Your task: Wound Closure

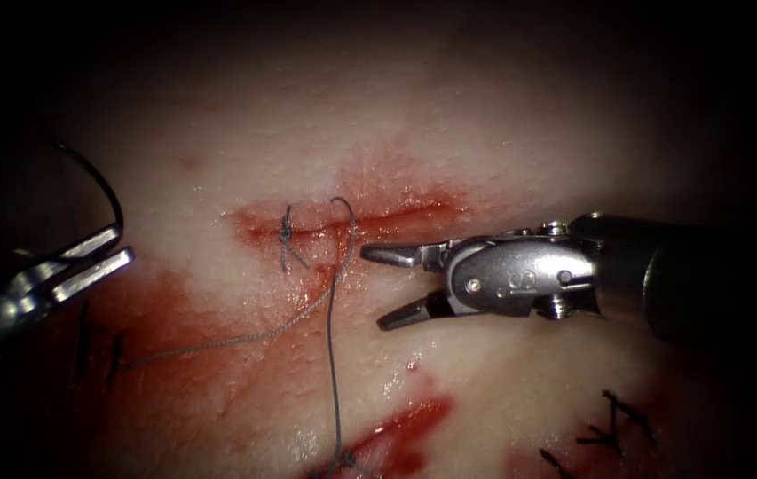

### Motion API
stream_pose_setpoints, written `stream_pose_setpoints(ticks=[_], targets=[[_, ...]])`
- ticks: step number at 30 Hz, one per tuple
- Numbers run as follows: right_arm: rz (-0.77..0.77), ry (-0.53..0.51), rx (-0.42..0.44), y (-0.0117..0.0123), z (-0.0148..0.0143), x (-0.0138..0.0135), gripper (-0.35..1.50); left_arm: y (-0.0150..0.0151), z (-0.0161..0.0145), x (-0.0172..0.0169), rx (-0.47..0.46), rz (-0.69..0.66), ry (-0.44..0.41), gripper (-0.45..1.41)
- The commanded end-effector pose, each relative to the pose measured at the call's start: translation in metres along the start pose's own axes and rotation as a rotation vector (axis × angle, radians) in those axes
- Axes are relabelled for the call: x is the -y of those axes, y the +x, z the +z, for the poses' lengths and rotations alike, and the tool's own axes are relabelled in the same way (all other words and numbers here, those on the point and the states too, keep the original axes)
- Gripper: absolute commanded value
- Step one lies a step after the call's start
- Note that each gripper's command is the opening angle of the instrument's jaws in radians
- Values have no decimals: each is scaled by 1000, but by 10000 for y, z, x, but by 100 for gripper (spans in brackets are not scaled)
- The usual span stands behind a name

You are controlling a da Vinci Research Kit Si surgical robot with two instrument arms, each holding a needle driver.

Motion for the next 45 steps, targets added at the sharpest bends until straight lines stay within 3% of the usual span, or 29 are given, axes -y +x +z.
stream_pose_setpoints(ticks=[1, 11, 13, 14, 15, 16, 17, 20, 24, 29, 34, 45], targets=[[0, 2, -3, -10, 18, 0, 143, -1, 8, 3, -2, 2, 1, -45], [-3, 36, -24, -22, 57, 31, 131, -1, 9, 3, -2, 2, 2, -45], [-11, 53, -1, -25, 63, 35, 116, -1, 9, 3, -2, 2, 2, -45], [-13, 55, 0, -26, 64, 37, 94, -1, 9, 3, -2, 2, 2, -45], [-16, 59, -4, -28, 63, 38, 58, -1, 9, 3, -2, 2, 2, -45], [-22, 95, -24, -30, 60, 41, -10, -1, 9, 3, -2, 2, 2, -45], [-23, 111, -32, -31, 57, 41, -35, -1, 8, 3, -2, 2, 2, -45], [-24, 107, -18, -21, 48, 47, -35, -2, 7, 4, -2, 2, 0, -45], [-22, 188, -25, 40, 40, 77, -35, -3, 7, 5, -2, 2, 0, -45], [-18, 220, -54, 95, 33, 94, -35, -2, 8, 4, -1, 2, 2, -45], [-23, 241, -57, 118, 32, 104, -35, -2, 8, 4, -1, 3, 1, -45], [-41, 303, -83, 146, 27, 127, -35, -15, 17, 12, 21, 44, 21, -45]])
